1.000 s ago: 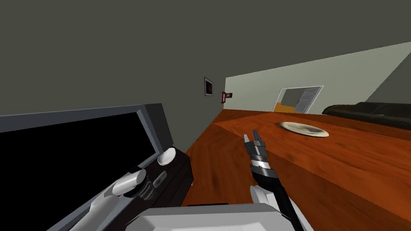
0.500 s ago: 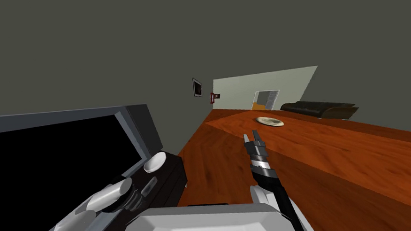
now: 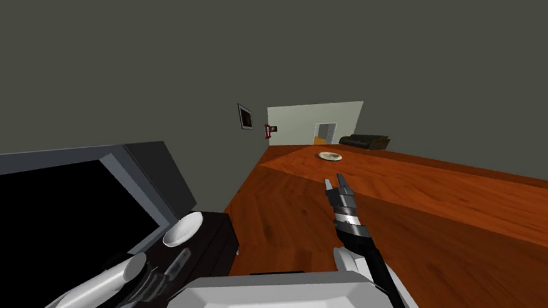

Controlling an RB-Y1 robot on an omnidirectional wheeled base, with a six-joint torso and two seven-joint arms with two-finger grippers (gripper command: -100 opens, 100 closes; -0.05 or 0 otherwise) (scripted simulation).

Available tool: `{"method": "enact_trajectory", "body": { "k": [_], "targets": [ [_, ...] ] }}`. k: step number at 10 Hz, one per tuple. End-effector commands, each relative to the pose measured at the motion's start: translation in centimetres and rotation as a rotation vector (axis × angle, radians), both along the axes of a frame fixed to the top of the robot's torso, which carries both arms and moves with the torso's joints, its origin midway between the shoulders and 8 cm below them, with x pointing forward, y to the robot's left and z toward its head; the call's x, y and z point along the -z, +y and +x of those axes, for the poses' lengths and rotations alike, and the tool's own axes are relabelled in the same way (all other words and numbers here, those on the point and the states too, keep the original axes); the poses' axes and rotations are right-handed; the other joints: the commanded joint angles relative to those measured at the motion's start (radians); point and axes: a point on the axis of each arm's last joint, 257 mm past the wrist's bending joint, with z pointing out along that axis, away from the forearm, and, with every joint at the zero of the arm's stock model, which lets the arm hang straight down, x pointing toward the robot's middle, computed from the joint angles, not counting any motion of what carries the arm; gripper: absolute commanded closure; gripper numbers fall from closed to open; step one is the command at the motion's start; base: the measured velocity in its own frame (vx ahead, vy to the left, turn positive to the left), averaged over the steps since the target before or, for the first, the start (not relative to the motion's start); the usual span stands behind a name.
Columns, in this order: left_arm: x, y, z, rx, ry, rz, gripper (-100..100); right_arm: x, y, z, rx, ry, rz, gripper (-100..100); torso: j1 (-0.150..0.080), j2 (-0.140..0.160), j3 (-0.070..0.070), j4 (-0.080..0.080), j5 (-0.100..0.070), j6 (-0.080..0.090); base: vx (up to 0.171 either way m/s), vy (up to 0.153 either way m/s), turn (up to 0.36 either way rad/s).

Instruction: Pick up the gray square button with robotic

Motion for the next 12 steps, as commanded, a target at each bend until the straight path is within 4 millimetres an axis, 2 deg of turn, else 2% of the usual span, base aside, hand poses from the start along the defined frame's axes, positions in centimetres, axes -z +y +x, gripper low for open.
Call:
{"method": "enact_trajectory", "body": {
  "k": [1,2,3,5,6,7,11,12],
  "targets": [
    [-0.9,1.7,-0.9,-0.067,-0.011,0.011,-100,0.0,0.0,0.0,0.000,0.000,0.000,0,0.000,0.000,0.000,0.000,0.000,0.000,-0.103,-0.032,-0.413],
    [-0.9,1.7,-0.9,-0.067,-0.011,0.011,-100,0.0,0.0,0.0,0.000,0.000,0.000,0,0.000,0.000,0.000,0.000,0.000,0.001,-0.054,-0.020,-0.404],
    [-2.1,4.9,-2.7,-0.156,-0.027,0.045,-100,0.0,0.0,0.0,0.000,0.000,0.000,0,0.000,-0.003,-0.001,0.000,0.000,0.001,-0.117,-0.047,-0.462],
    [-2.2,5.1,-3.2,-0.177,-0.025,0.041,-100,0.0,0.0,0.0,0.000,0.000,0.000,0,-0.001,0.001,0.001,0.001,0.000,0.000,-0.089,-0.042,-0.356],
    [-2.2,4.8,-3.1,-0.171,-0.025,0.040,-100,0.0,0.0,0.0,0.000,0.000,0.000,0,0.001,-0.002,-0.001,0.000,0.000,0.000,-0.014,-0.003,-0.041],
    [-2.2,4.8,-3.1,-0.173,-0.026,0.040,100,0.0,0.0,0.0,0.000,0.000,0.000,0,0.002,-0.005,-0.002,-0.001,0.001,-0.001,0.000,0.000,0.000],
    [-2.3,4.8,-3.0,-0.173,-0.027,0.041,100,0.0,0.0,0.0,0.000,0.000,0.000,0,0.004,-0.007,-0.004,-0.002,0.002,-0.001,0.000,0.000,0.000],
    [-2.3,4.8,-3.1,-0.173,-0.027,0.041,0,0.0,0.0,0.0,0.000,0.000,0.000,0,0.004,-0.007,-0.004,-0.002,0.002,-0.001,0.000,0.000,0.000]
  ]
}}
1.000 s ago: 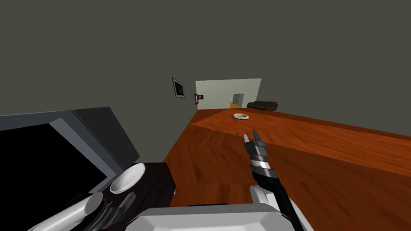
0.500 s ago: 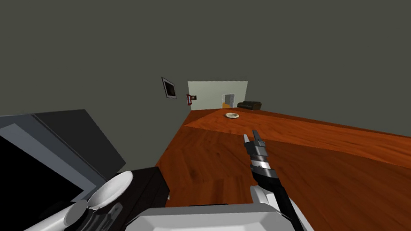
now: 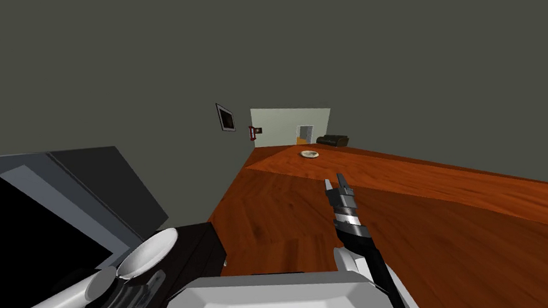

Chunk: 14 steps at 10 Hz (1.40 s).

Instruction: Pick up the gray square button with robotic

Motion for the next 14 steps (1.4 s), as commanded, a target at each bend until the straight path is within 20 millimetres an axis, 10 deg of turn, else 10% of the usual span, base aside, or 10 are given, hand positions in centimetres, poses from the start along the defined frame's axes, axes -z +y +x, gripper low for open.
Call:
{"method": "enact_trajectory", "body": {
  "k": [1,14],
  "targets": [
    [1.3,-3.0,1.6,0.090,0.019,-0.034,100,0.0,0.0,0.0,0.000,0.000,0.000,0,0.000,0.000,0.000,0.000,0.000,0.000,0.118,0.074,0.347],
    [3.2,-16.5,11.7,0.561,0.038,-0.091,100,0.0,0.0,0.0,0.000,0.000,0.000,0,0.026,-0.007,-0.010,-0.013,0.020,-0.011,0.103,0.023,0.380]
  ]
}}
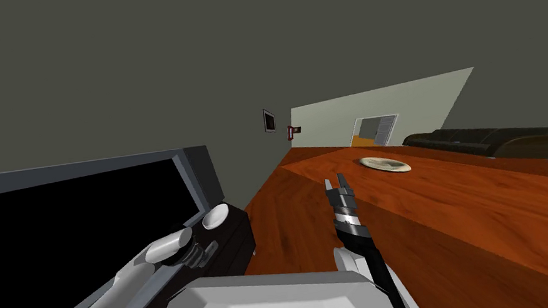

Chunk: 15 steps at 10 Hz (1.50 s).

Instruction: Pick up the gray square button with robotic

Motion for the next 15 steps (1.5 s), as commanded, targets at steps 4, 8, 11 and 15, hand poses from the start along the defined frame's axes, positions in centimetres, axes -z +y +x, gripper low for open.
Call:
{"method": "enact_trajectory", "body": {
  "k": [4,8,11,15],
  "targets": [
    [-0.2,-3.5,2.7,0.144,-0.006,0.000,100,0.0,0.0,0.0,0.000,0.000,0.000,0,0.001,-0.001,-0.001,-0.001,0.001,0.000,0.088,-0.012,0.366],
    [-1.8,-9.8,7.2,0.366,-0.030,0.001,100,0.0,0.0,0.0,0.000,0.000,0.000,0,0.003,0.000,0.000,-0.001,0.002,0.000,0.107,-0.019,0.380],
    [-2.9,-13.0,9.3,0.473,-0.043,0.014,100,0.0,0.0,0.0,0.000,0.000,0.000,0,0.004,0.001,0.000,-0.001,0.001,0.000,0.092,-0.033,0.366],
    [-4.3,-16.1,11.5,0.591,-0.057,0.045,100,0.0,0.0,0.0,0.000,0.000,0.000,0,0.001,-0.001,0.000,0.000,0.000,0.001,0.090,-0.053,0.398]
  ]
}}
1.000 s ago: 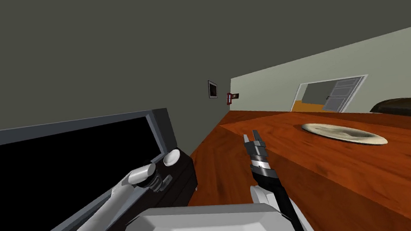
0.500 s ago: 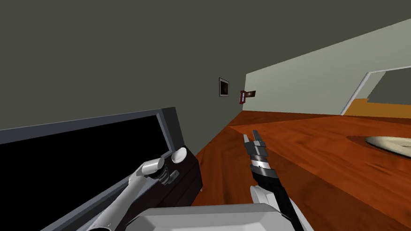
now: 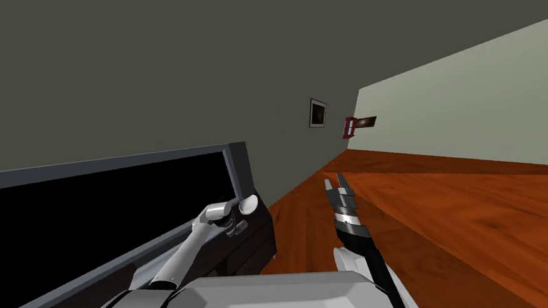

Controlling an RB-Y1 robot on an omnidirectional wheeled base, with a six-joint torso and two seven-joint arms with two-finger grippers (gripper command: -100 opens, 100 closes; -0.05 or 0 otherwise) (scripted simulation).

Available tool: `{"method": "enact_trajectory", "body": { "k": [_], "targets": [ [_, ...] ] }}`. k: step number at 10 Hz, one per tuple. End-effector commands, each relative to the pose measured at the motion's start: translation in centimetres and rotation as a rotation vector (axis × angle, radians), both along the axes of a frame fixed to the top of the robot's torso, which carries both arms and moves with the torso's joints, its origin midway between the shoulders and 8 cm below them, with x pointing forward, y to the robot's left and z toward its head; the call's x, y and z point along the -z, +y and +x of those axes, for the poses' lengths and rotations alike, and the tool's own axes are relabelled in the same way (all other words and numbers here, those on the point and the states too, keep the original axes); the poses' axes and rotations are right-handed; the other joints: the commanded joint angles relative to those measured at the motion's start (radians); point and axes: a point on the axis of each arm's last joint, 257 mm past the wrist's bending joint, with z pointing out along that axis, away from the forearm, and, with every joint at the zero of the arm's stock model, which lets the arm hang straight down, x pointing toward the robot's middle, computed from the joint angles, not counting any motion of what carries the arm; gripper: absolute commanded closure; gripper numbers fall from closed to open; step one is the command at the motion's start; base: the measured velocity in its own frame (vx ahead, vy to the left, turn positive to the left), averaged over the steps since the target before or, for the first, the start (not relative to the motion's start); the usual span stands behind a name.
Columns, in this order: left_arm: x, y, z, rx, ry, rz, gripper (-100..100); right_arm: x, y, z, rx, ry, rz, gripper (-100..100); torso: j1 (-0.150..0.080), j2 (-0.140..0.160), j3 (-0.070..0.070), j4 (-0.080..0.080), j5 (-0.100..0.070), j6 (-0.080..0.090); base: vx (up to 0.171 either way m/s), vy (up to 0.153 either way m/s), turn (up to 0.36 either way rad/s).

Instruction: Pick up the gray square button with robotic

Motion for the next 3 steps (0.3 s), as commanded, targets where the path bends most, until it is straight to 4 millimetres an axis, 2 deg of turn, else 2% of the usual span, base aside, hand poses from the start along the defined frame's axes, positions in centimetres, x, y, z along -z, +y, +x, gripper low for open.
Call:
{"method": "enact_trajectory", "body": {
  "k": [1,2,3],
  "targets": [
    [0.10,-0.28,0.47,0.022,-0.006,0.008,100,0.00,0.00,0.00,0.000,0.000,0.000,0,0.000,0.000,0.000,0.000,0.000,0.000,0.053,-0.035,0.325],
    [-0.04,-0.40,0.45,0.017,-0.004,0.005,100,-0.01,0.00,0.00,0.000,0.000,0.000,0,0.003,0.002,0.001,0.000,0.000,-0.001,0.017,-0.016,0.057],
    [-0.01,-0.36,0.45,0.019,-0.004,0.006,0,-0.01,0.01,0.01,0.000,0.000,0.000,0,0.005,0.005,0.003,0.001,0.001,0.000,0.000,0.000,0.000]
  ]
}}
